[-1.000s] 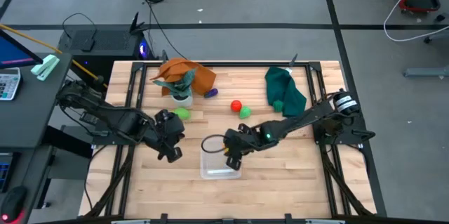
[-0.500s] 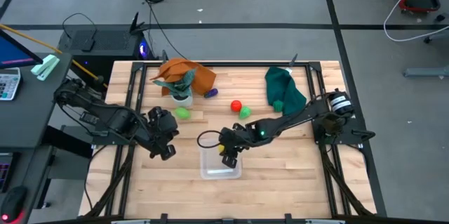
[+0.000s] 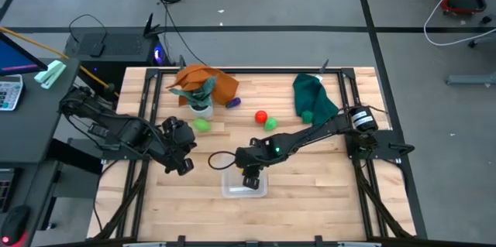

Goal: Pick and placing Produce into tupperware
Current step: Put the lemon into the transparent bin

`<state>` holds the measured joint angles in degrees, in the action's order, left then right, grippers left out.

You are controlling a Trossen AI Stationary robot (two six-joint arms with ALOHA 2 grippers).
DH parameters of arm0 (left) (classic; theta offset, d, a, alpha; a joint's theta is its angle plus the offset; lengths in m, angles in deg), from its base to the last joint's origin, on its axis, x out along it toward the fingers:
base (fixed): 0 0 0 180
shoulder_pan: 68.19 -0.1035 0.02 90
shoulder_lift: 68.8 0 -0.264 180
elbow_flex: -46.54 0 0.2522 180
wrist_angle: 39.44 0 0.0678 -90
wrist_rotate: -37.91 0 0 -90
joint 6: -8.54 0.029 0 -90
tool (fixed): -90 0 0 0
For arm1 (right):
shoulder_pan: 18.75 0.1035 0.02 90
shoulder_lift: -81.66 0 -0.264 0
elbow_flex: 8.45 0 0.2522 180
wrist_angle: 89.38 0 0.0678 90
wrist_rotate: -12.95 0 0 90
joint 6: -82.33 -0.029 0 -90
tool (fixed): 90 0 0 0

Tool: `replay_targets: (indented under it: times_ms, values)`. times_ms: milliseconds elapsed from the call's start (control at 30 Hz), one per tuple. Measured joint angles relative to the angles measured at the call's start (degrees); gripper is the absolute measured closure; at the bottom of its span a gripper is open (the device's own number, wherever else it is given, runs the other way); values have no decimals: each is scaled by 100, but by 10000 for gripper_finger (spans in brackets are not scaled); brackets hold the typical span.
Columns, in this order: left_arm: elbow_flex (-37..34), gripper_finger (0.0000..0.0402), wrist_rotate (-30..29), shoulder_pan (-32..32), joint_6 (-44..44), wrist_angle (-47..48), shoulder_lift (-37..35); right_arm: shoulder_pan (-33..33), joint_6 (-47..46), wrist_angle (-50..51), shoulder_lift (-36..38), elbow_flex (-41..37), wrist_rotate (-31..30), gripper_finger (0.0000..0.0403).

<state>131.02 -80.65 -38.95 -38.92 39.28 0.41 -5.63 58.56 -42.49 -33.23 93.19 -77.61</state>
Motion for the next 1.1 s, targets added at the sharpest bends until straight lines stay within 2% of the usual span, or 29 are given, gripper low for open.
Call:
replay_targets:
  times_ms: [167, 300, 733, 1100]
  values:
    - [0, 373, -20, 0, -126, 59, -1, -26, 200, 681, -374, 535, -11, 249]
    - [1, 380, -19, 0, -163, 60, -2, -27, 310, 993, -565, 677, -9, 249]
    - [0, 375, -19, 155, -298, 139, 0, -53, 324, 1068, -691, 640, -16, 250]
    - [0, 386, -19, 155, -298, 129, 0, -103, 305, 1048, -739, 638, -29, 249]
